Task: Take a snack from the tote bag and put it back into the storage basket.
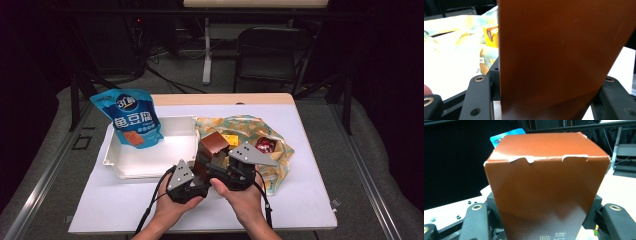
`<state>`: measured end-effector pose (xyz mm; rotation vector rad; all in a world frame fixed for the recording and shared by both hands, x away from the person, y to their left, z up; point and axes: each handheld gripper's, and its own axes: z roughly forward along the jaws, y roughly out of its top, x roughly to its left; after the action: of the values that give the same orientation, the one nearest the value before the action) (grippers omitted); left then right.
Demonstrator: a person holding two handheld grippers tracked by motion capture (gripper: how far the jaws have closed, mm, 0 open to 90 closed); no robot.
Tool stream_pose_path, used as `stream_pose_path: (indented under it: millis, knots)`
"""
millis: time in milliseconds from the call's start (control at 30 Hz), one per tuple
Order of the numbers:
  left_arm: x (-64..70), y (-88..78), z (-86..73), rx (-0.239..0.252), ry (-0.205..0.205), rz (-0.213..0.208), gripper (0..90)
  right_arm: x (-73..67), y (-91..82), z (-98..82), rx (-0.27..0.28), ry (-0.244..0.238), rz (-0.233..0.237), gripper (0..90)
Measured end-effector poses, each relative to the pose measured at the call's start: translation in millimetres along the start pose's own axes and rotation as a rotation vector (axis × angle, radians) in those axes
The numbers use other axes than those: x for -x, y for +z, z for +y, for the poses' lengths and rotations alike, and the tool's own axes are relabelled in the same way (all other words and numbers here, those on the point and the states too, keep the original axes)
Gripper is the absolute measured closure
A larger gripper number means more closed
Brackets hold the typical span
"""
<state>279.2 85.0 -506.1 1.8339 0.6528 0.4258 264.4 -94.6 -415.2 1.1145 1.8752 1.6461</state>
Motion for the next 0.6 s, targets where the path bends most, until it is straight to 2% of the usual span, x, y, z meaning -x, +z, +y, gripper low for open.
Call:
stream_pose_path:
  millis: [133,167,200,267,467,600]
  knots:
    - [-5.6,-2.5,0.7,0.007,-0.031,0.005,44.0,1.1,-0.9,1.2,0.017,-0.008,-0.009,22.5]
    - [-6.9,-3.5,0.9,0.005,-0.029,0.028,44.1,2.5,-1.9,1.6,0.021,-0.007,-0.008,21.5]
    - [-8.3,-4.3,1.2,0.000,-0.015,0.024,44.1,4.1,-2.8,1.9,0.022,-0.004,-0.007,20.2]
    - [-9.4,-5.6,1.4,-0.011,-0.013,0.025,44.1,5.7,-3.4,2.0,0.024,-0.009,-0.002,19.1]
    - [-19.2,-5.8,-1.7,-0.030,-0.052,0.044,44.1,7.3,-6.4,2.2,0.044,-0.020,0.016,18.5]
    - [-25.3,-9.6,-1.7,-0.022,-0.066,0.060,44.1,8.9,-10.1,4.0,0.058,-0.020,0.014,18.3]
